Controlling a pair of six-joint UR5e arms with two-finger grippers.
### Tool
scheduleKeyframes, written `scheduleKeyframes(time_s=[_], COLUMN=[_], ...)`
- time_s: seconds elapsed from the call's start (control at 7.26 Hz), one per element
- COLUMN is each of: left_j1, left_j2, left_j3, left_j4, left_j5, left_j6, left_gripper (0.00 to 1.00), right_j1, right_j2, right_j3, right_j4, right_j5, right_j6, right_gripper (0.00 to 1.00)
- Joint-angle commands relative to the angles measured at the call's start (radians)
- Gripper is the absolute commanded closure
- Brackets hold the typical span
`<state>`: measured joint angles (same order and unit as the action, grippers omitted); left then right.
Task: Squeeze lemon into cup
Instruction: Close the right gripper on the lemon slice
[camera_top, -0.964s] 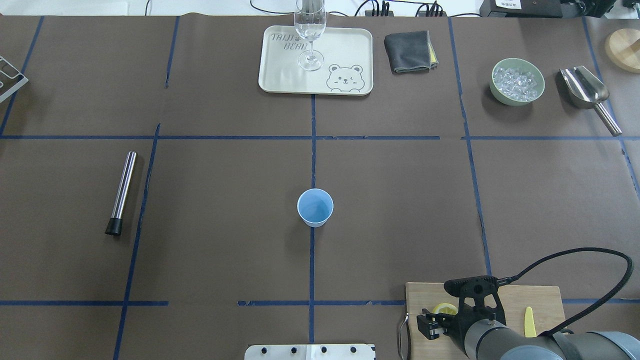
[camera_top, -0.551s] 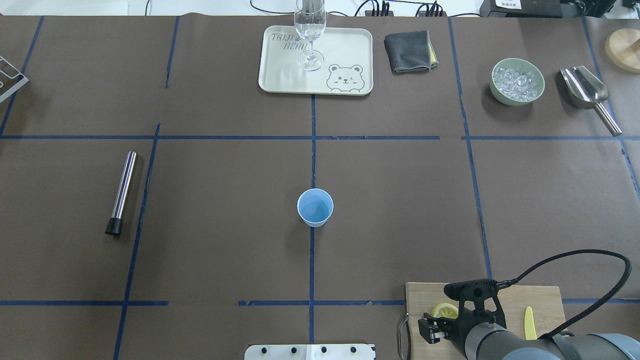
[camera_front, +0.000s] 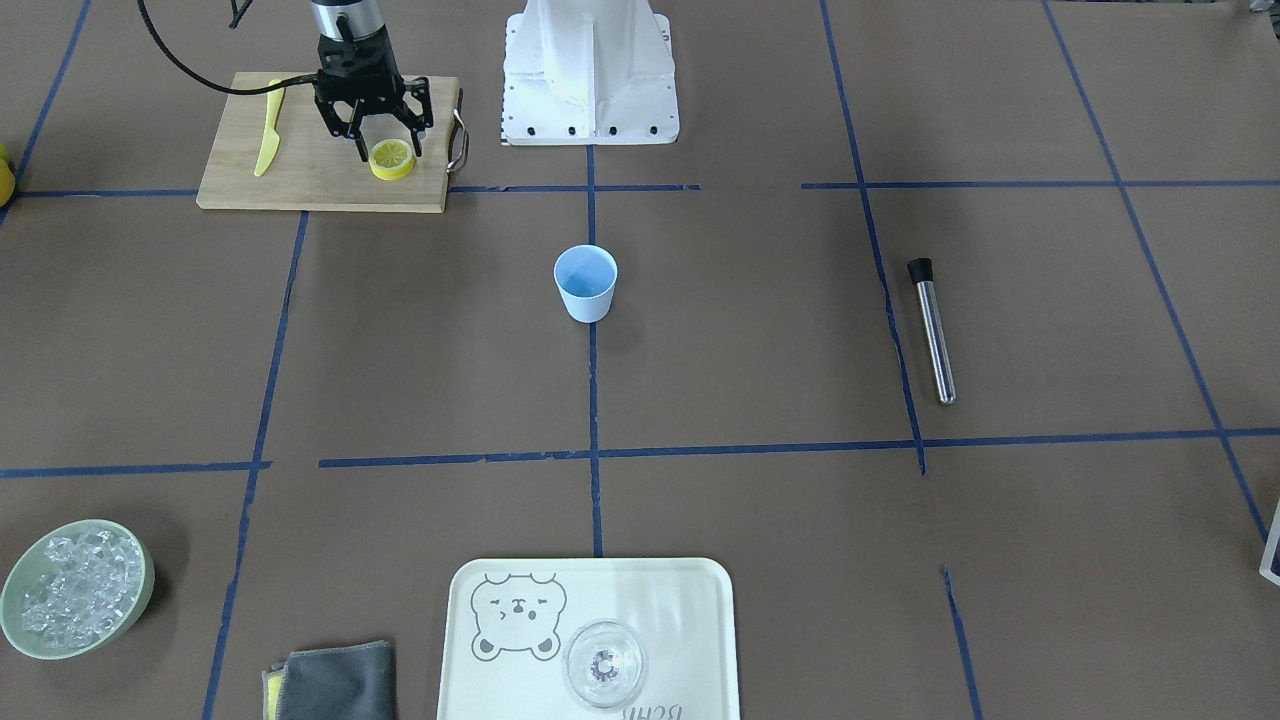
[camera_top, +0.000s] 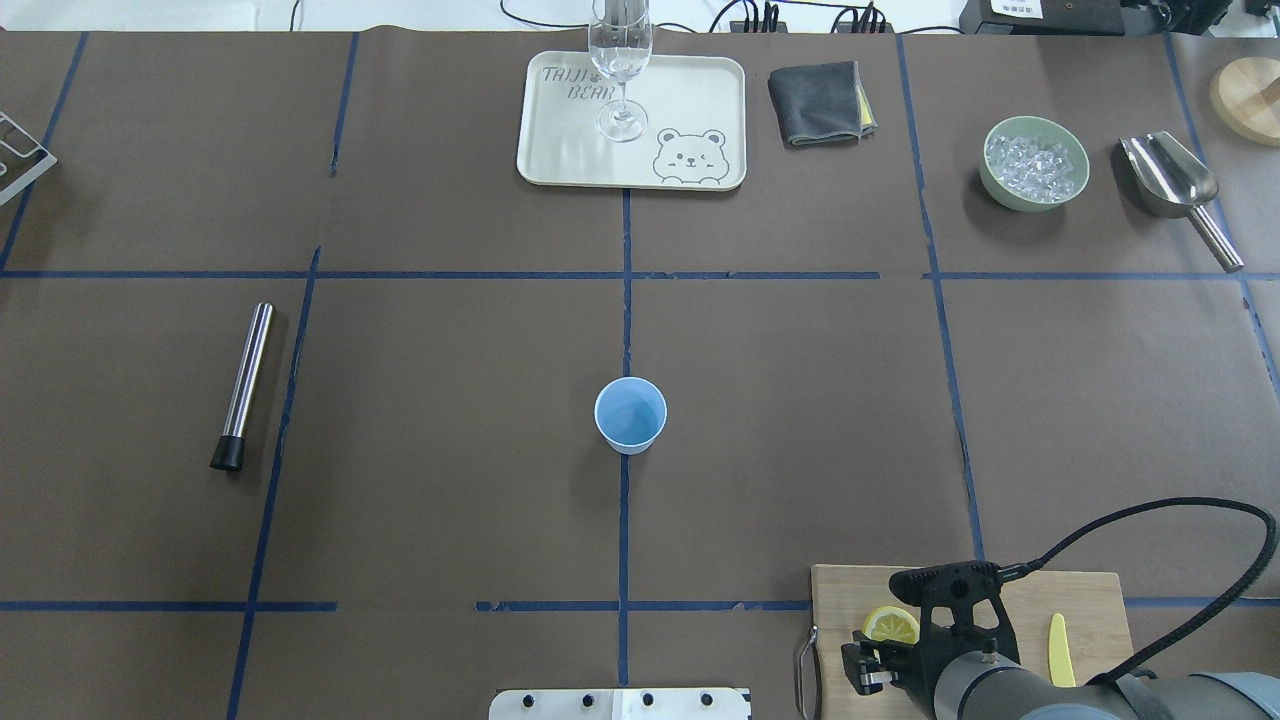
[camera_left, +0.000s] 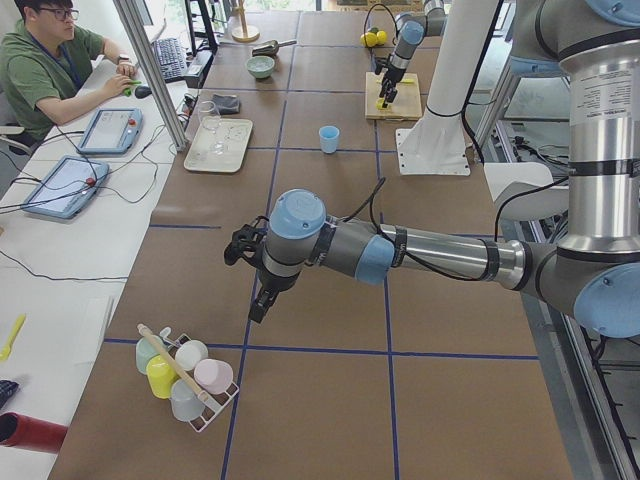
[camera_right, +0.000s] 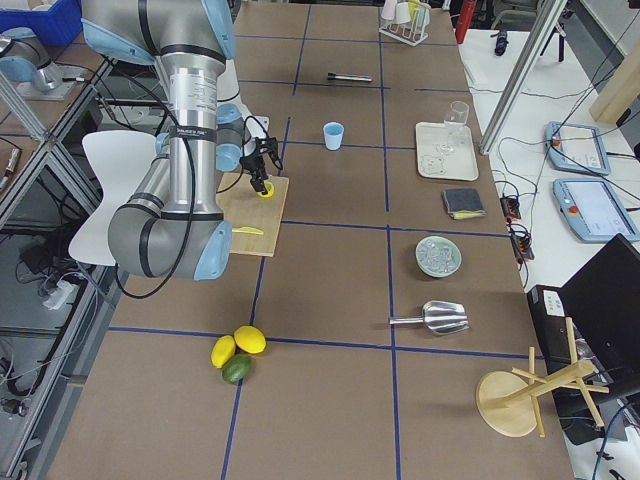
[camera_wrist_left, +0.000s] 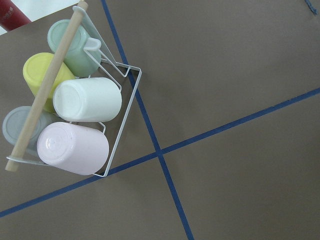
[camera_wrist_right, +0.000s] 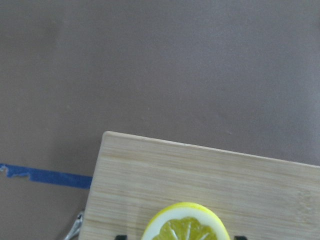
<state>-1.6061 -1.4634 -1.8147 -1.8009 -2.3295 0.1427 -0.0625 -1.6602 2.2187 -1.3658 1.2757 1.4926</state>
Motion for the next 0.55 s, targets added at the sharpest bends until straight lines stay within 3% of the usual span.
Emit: scheduleKeyframes(time_s=[0.0,0.41], left_j1=[0.000,0.000], left_j2=[0.000,-0.003], left_j3=[0.000,0.002], left_j4=[0.000,0.000], left_j5=[-0.001,0.001], left_j6=[0.000,0.000], left_gripper=[0.00,0.00], right_j1=[-0.002,-0.011], right_j2=[0.000,0.013], right_j3=[0.007,-0.022], right_j4=[-0.030,-0.024], right_j5=[0.001,-0.007], right_j6=[0.000,0.002], right_gripper=[0.21,0.14])
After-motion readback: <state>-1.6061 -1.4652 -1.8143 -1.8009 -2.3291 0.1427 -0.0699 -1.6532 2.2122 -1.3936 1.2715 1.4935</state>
